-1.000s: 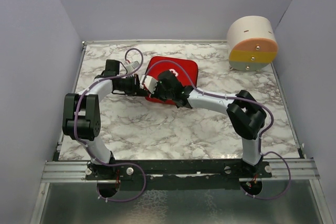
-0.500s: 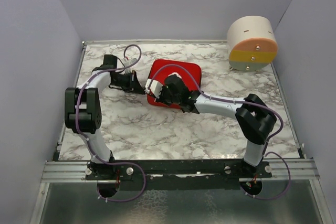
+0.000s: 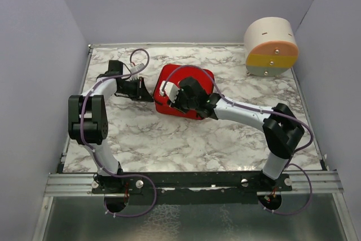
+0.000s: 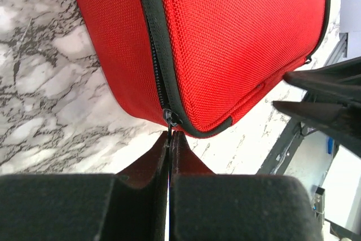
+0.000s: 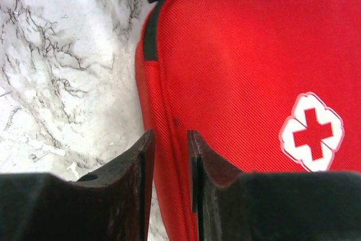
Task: Organize the medicine kit
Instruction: Zip the medicine box at the center of the board.
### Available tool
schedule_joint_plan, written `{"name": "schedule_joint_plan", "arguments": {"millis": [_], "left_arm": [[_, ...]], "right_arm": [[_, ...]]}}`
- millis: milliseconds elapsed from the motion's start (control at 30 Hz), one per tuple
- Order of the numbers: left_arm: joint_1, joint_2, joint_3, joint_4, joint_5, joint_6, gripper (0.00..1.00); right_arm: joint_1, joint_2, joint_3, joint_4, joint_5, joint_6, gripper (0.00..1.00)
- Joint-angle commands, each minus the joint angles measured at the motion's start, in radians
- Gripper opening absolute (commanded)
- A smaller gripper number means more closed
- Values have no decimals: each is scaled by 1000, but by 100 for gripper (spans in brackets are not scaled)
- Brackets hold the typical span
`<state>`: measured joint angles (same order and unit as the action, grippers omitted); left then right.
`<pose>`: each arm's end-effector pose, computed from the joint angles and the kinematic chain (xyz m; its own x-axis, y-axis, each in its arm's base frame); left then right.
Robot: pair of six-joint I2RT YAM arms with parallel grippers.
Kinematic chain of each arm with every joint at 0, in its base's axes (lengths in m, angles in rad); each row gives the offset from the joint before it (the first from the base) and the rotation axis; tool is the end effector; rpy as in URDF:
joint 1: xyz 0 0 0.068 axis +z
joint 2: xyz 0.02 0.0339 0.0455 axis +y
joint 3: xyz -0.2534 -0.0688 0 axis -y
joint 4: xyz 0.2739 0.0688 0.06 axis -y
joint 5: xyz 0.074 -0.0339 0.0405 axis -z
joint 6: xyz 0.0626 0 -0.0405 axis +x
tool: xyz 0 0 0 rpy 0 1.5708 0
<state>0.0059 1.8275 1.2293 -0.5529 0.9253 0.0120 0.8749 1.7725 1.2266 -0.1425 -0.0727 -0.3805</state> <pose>0.3903 -0.0477 0.1520 -0.9093 0.0019 -0.4162 0.3329 0.6035 -0.7245 0.2795 0.3417 0.1842 -0.0805 -0.6742 -0.7342 -0.8954 0.3726 -0.2440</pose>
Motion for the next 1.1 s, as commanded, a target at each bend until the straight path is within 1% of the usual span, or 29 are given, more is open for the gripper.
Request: {"name": "schedule_joint_plan", "arguments": {"millis": [0, 167, 333, 433, 567, 833, 967, 1067], "left_arm": [[-14, -87, -54, 34, -29, 30, 0], [-80, -111, -79, 33, -1, 17, 0], [-160, -120, -94, 34, 20, 19, 0], [-187, -121, -102, 33, 26, 17, 0], [-196, -120, -105, 34, 30, 19, 0], [-200, -109, -84, 33, 39, 19, 0], [-201, -101, -68, 33, 45, 16, 0], [-204, -105, -63, 34, 49, 13, 0]], "right_arm": [[-7, -57, 60, -80, 19, 28, 30], [-3, -61, 62, -79, 12, 22, 31], [21, -21, 97, -87, 0, 14, 31], [36, -7, 104, -94, -5, 11, 31], [48, -23, 77, -106, -3, 9, 31], [59, -77, -31, -112, 8, 15, 31], [64, -53, -61, -68, 44, 23, 31], [66, -32, -70, -11, 102, 31, 31]]}}
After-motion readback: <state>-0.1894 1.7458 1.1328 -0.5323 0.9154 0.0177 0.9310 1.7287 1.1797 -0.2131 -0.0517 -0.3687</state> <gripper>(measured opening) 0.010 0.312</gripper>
